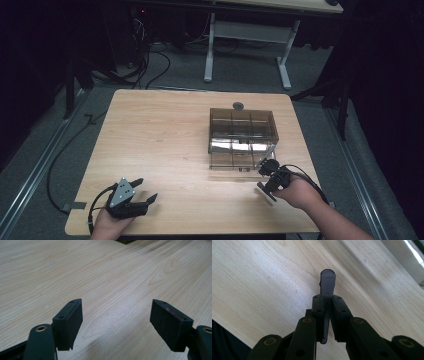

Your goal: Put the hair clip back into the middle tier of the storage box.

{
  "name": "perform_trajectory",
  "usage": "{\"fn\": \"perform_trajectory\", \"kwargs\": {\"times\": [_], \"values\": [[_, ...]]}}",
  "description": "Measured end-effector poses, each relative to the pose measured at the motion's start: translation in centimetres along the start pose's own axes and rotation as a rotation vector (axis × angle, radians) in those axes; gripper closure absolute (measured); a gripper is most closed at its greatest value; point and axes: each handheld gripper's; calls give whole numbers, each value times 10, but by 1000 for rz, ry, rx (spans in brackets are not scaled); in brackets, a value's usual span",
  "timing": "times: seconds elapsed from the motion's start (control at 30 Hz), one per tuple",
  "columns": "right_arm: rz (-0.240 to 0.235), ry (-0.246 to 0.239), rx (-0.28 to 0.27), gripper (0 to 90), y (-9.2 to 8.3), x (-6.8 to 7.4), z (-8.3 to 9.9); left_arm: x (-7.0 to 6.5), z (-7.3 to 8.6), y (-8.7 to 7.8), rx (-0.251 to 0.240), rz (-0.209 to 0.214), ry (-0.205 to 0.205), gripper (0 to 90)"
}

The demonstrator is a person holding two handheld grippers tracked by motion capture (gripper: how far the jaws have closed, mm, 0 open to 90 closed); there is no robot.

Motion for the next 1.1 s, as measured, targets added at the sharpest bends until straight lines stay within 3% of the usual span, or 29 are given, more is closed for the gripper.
{"fn": "perform_trajectory", "kwargs": {"times": [0.23,0.33,1.1], "values": [[-6,2,-6,821,-9,-1,-4,0,0,0,-1,0,1,267],[-14,31,-9,821,-13,-1,-6,0,0,0,0,0,1,267],[-2,-26,-28,821,-44,-3,-27,0,0,-1,-7,3,5,267]]}}
Point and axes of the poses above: each handheld gripper's, and its own axes: y roughly forward along the jaws, z roughly out of its underside, x roughly to its left, and after that the axes turned 3 degrees about z, right-handed
